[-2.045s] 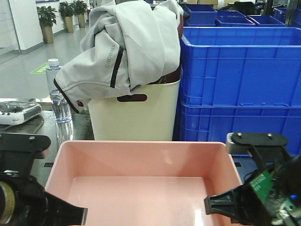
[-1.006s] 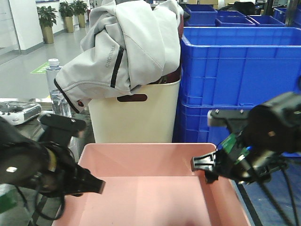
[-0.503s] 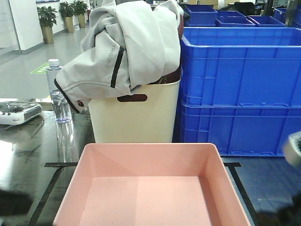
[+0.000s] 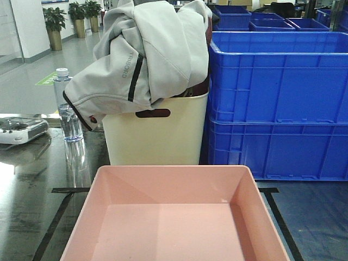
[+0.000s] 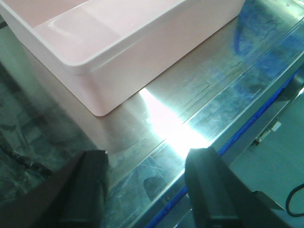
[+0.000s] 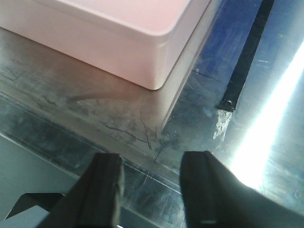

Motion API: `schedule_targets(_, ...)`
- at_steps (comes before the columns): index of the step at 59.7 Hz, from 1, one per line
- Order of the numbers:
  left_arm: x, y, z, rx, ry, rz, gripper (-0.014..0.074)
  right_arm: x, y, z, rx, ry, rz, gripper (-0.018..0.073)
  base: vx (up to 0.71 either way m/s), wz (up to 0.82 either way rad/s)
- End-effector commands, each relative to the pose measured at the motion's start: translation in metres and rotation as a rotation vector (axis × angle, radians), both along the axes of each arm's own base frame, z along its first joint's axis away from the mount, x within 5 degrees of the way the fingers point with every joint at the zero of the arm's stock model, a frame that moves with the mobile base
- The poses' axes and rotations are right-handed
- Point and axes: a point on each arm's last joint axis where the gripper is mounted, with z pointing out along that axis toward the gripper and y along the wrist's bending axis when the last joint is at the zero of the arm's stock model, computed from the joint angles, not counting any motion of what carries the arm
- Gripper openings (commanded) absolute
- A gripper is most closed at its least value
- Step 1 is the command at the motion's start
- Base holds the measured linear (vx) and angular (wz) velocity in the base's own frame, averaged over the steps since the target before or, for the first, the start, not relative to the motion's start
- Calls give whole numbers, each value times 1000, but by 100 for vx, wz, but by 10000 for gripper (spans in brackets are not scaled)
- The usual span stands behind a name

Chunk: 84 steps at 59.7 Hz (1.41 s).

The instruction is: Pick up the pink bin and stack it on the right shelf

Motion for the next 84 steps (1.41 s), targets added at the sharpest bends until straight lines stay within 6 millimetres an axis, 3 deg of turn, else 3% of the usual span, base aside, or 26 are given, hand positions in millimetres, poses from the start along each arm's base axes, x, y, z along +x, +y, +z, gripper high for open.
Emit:
schedule_targets(1, 3, -3, 10, -72, -68, 8, 381, 3, 0, 10, 17, -75, -2, 228, 0, 0)
schedule_targets(11, 3, -3, 9, -69, -65, 8, 212, 2, 0, 8, 7, -60, -2, 84, 0, 0)
schedule_targets(22, 3, -3, 9, -69, -65, 8, 104, 2, -1, 7, 1, -45, -1, -9, 0, 0)
schedule_targets(40, -3, 3, 12, -91, -97, 28, 67, 2, -1, 7, 1, -45, -1, -12, 0, 0)
schedule_targets(50, -13, 28, 15, -88, -263, 257, 67, 1, 0, 7, 4, -40, 1, -12, 0, 0)
schedule_targets(60, -21, 46, -5, -80, -494, 522, 35, 1, -1, 7, 0, -40, 0, -10, 0, 0)
schedule_targets(64, -21, 48, -14, -79, -529, 560, -10, 1, -1, 7, 0, -40, 0, -9, 0, 0)
schedule_targets(84, -11, 53, -64, -235, -590, 667, -8, 1, -1, 7, -1, -40, 0, -9, 0, 0)
